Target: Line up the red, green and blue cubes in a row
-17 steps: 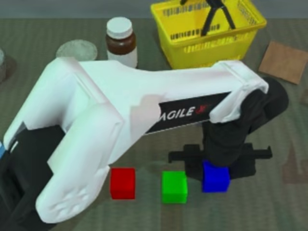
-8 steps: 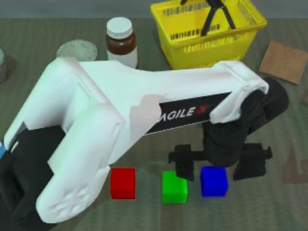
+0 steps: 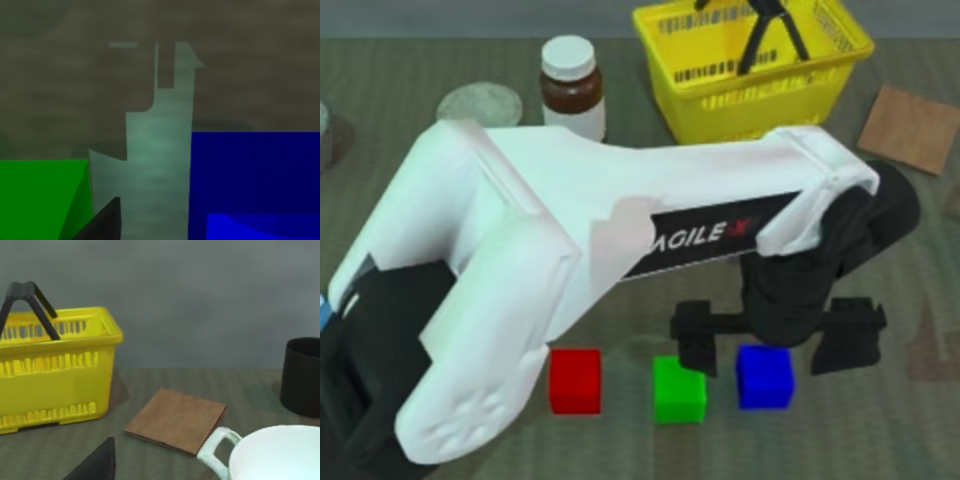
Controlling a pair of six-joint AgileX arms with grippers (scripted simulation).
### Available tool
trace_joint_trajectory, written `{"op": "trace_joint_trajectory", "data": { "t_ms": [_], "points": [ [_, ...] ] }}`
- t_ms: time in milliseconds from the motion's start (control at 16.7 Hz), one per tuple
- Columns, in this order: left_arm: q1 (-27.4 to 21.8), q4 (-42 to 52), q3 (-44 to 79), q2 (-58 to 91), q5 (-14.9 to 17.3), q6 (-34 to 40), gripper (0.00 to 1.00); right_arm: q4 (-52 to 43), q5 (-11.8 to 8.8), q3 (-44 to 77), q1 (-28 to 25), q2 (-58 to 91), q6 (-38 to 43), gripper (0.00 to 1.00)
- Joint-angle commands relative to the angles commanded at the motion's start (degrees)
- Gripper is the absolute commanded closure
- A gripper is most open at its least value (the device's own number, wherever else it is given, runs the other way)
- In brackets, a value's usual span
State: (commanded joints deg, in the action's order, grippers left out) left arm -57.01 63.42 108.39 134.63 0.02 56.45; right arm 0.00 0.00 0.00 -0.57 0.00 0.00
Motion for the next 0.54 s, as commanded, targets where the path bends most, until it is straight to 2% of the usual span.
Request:
{"op": "trace_joint_trajectory", "data": {
  "t_ms": [540],
  "points": [
    [1.05,14.34,12.39,-1.96,-0.01,0.15,0.00,0.00,0.00,0.00,0.00,0.00,0.00,0.00]
  ]
}}
